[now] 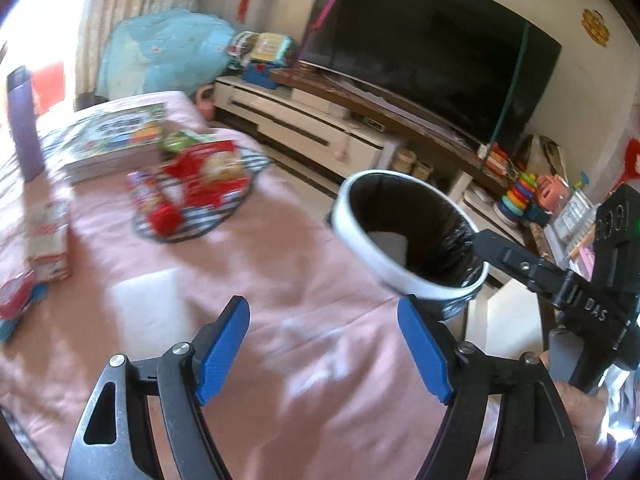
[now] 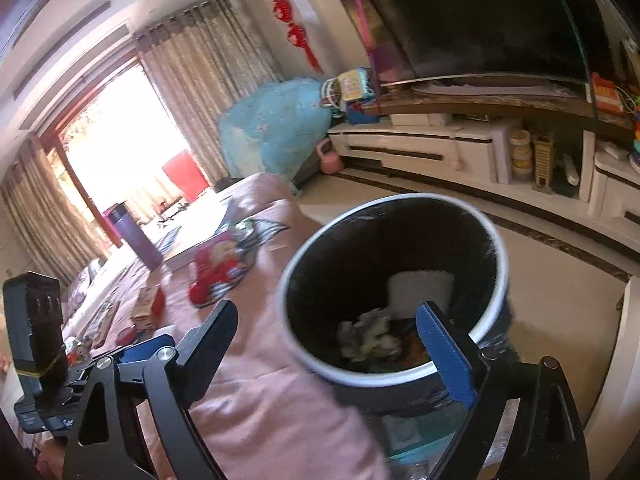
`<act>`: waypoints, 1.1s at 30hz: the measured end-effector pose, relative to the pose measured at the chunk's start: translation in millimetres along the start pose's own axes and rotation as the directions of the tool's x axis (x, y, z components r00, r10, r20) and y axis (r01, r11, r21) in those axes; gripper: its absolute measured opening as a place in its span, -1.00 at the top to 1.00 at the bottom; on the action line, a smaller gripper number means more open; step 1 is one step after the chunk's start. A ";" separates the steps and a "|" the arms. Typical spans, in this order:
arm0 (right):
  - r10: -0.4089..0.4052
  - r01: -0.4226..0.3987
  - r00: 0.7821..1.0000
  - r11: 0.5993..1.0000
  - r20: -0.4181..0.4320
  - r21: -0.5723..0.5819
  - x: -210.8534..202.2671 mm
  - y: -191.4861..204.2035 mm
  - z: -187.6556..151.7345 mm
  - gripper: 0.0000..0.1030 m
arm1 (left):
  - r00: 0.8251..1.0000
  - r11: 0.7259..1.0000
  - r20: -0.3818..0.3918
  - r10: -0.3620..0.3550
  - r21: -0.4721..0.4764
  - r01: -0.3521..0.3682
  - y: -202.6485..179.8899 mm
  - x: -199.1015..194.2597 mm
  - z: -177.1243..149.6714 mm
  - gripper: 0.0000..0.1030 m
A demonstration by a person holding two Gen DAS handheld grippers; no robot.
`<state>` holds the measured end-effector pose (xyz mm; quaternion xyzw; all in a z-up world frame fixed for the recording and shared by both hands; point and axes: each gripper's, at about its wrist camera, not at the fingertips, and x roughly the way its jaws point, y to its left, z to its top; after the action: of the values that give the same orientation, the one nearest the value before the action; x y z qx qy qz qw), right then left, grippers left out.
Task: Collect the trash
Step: 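Grasp the white sponge with the right tool while the left tool grasps the red-and-white milk carton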
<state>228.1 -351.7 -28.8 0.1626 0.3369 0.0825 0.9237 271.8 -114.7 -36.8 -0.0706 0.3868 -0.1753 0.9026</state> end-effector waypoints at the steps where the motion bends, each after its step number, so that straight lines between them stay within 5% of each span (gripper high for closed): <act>1: 0.007 -0.007 1.000 1.000 -0.001 -0.007 0.0 7.3 -3.0 -0.81 | 1.000 1.000 0.003 0.010 -0.006 -0.010 5.1 -6.7 -3.1 -0.48; 20: 0.130 -0.145 0.982 0.983 -0.135 -0.111 31.8 119.0 -58.1 -0.82 | 0.986 0.969 0.046 0.160 -0.197 -0.148 110.6 -110.8 -48.4 -0.48; 33: 0.113 -0.148 0.969 0.978 -0.221 -0.147 75.3 170.3 -70.9 -0.82 | 0.978 0.951 0.004 0.207 -0.234 -0.200 170.1 -83.4 5.2 -0.63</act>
<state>232.0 -155.6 -64.0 0.0991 0.4139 0.1873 0.8853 266.8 74.2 -21.8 -0.1377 0.3971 -0.0339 0.9067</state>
